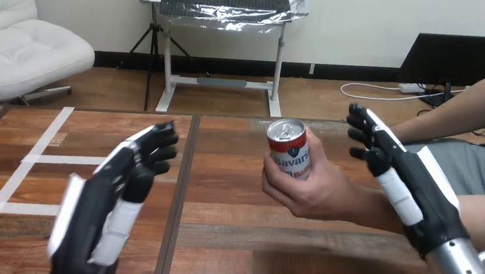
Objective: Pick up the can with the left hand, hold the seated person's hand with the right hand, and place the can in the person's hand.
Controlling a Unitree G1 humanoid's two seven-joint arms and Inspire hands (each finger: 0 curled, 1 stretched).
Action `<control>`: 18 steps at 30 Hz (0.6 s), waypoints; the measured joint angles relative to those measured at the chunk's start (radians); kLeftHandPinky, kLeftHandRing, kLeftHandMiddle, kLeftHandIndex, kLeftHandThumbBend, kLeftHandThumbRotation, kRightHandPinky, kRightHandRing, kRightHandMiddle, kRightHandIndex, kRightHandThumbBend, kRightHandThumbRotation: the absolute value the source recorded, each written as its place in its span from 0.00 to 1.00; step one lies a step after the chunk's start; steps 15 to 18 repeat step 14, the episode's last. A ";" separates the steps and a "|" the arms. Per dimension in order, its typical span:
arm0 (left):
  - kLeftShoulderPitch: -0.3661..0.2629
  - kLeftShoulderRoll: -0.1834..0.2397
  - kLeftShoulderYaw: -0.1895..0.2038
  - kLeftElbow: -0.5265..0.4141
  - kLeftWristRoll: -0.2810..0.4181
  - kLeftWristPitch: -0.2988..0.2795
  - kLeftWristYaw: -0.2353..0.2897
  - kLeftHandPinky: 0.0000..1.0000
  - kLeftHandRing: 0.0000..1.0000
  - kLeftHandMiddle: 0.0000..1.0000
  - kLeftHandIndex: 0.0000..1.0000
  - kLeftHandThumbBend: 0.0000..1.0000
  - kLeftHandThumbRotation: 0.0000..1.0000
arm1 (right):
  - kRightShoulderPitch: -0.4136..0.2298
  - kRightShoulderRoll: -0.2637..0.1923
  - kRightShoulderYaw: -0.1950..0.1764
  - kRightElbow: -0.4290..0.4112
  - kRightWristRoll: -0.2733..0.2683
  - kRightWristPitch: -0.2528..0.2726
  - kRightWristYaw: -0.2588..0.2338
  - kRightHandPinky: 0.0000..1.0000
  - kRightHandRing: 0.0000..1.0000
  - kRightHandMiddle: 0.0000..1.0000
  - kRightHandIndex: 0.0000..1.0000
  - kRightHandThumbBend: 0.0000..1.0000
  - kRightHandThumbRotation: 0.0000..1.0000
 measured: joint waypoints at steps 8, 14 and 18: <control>0.042 0.012 0.007 -0.005 -0.022 -0.037 -0.012 0.75 0.79 0.80 0.77 0.71 0.93 | 0.068 0.051 0.000 -0.115 0.064 -0.012 0.001 1.00 0.99 0.98 0.99 0.99 1.00; 0.075 0.014 0.010 -0.021 -0.032 -0.059 -0.012 0.73 0.78 0.78 0.76 0.70 0.94 | 0.129 0.098 0.001 -0.210 0.106 -0.031 0.000 1.00 0.99 0.98 0.98 1.00 1.00; 0.075 0.014 0.010 -0.021 -0.032 -0.059 -0.012 0.73 0.78 0.78 0.76 0.70 0.94 | 0.129 0.098 0.001 -0.210 0.106 -0.031 0.000 1.00 0.99 0.98 0.98 1.00 1.00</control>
